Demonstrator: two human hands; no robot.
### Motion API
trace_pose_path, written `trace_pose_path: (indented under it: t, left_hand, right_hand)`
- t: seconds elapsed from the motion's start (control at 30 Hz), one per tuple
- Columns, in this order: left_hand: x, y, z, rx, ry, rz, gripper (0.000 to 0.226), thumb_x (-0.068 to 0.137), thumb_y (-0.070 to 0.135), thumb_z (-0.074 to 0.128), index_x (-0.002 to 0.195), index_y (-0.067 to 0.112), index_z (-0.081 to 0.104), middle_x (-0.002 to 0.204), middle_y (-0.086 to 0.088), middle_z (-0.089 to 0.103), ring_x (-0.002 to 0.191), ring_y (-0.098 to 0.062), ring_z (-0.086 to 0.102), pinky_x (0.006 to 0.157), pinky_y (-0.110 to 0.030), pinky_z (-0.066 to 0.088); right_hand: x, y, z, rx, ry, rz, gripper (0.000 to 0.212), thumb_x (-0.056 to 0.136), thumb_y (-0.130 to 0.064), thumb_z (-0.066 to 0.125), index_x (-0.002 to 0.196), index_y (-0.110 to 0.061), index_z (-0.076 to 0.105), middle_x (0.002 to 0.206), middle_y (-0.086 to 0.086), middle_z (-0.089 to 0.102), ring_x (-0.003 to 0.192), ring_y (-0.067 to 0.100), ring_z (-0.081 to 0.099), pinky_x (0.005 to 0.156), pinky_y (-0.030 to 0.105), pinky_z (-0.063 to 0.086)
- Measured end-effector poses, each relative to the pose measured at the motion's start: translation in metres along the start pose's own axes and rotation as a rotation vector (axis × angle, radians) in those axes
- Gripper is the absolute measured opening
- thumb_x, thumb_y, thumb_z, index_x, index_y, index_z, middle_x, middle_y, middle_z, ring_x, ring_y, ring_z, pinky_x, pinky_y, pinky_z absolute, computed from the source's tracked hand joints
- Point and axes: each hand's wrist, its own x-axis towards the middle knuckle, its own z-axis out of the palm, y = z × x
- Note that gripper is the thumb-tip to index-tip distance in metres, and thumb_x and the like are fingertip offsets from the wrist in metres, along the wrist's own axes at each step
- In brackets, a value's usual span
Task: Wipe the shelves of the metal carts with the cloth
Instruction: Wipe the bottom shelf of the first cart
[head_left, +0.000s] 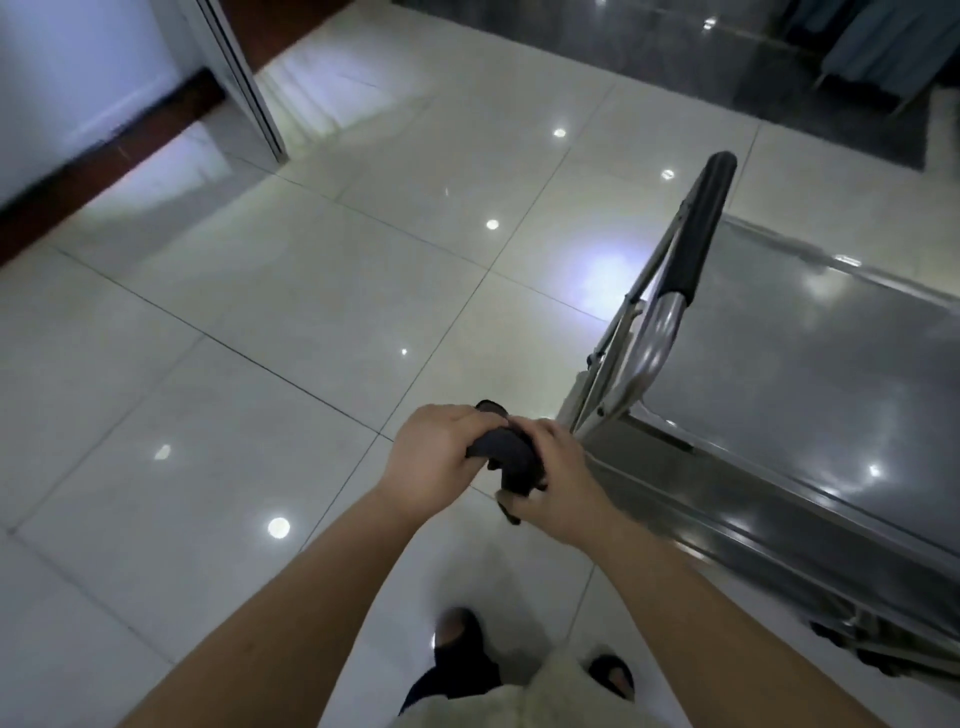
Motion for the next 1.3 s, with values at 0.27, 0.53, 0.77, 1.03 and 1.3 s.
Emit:
trace_pose_path:
  t: [0.27, 0.53, 0.77, 1.03, 1.3]
  left_hand:
    - [0.008, -0.089, -0.074, 0.079, 0.108, -0.04, 0.029, 0.077, 0.018, 0.065, 0.105, 0.021, 0.071, 0.088, 0.006, 0.073, 0.075, -0.018, 0.067, 0.069, -0.037, 0.052]
    - [0.078, -0.154, -0.111, 0.122, 0.312, 0.036, 0.036, 0.077, 0.009, 0.055, 0.106, 0.026, 0.066, 0.101, 0.01, 0.07, 0.092, -0.013, 0.062, 0.085, -0.041, 0.044]
    - [0.227, -0.242, -0.142, 0.241, 0.035, 0.054, 0.037, 0.077, 0.013, 0.068, 0.107, 0.032, 0.062, 0.105, 0.011, 0.067, 0.097, -0.015, 0.059, 0.084, -0.04, 0.046]
    - [0.366, -0.315, -0.178, 0.448, -0.337, -0.165, 0.058, 0.08, 0.058, 0.062, 0.131, 0.036, 0.049, 0.132, 0.014, 0.053, 0.123, -0.014, 0.047, 0.101, -0.035, 0.037]
    - [0.559, -0.389, -0.148, 0.523, -0.36, -0.066, 0.037, 0.095, 0.037, 0.049, 0.132, 0.034, 0.048, 0.129, 0.009, 0.054, 0.119, -0.017, 0.048, 0.097, -0.034, 0.032]
  right_hand:
    - [0.093, -0.086, 0.039, -0.136, 0.355, -0.105, 0.033, 0.076, -0.005, 0.063, 0.107, -0.014, 0.055, 0.098, 0.0, 0.057, 0.089, 0.021, 0.052, 0.074, 0.032, 0.044]
    - [0.202, -0.121, -0.001, -0.495, 0.125, -0.356, 0.049, 0.068, -0.022, 0.05, 0.117, -0.019, 0.051, 0.098, 0.002, 0.058, 0.088, 0.024, 0.05, 0.088, 0.034, 0.043]
    - [0.339, -0.132, -0.032, -0.475, 0.211, -0.289, 0.026, 0.074, -0.027, 0.059, 0.096, -0.014, 0.062, 0.088, 0.001, 0.05, 0.084, 0.017, 0.04, 0.054, 0.02, 0.037]
    - [0.488, -0.138, -0.105, -0.557, 0.199, -0.183, 0.055, 0.048, 0.002, 0.082, 0.096, -0.019, 0.066, 0.095, 0.001, 0.059, 0.072, 0.022, 0.057, 0.053, 0.024, 0.035]
    - [0.629, -0.116, -0.175, -0.567, 0.33, 0.112, 0.041, 0.079, -0.005, 0.057, 0.115, -0.024, 0.059, 0.115, -0.004, 0.049, 0.096, 0.018, 0.049, 0.056, 0.017, 0.018]
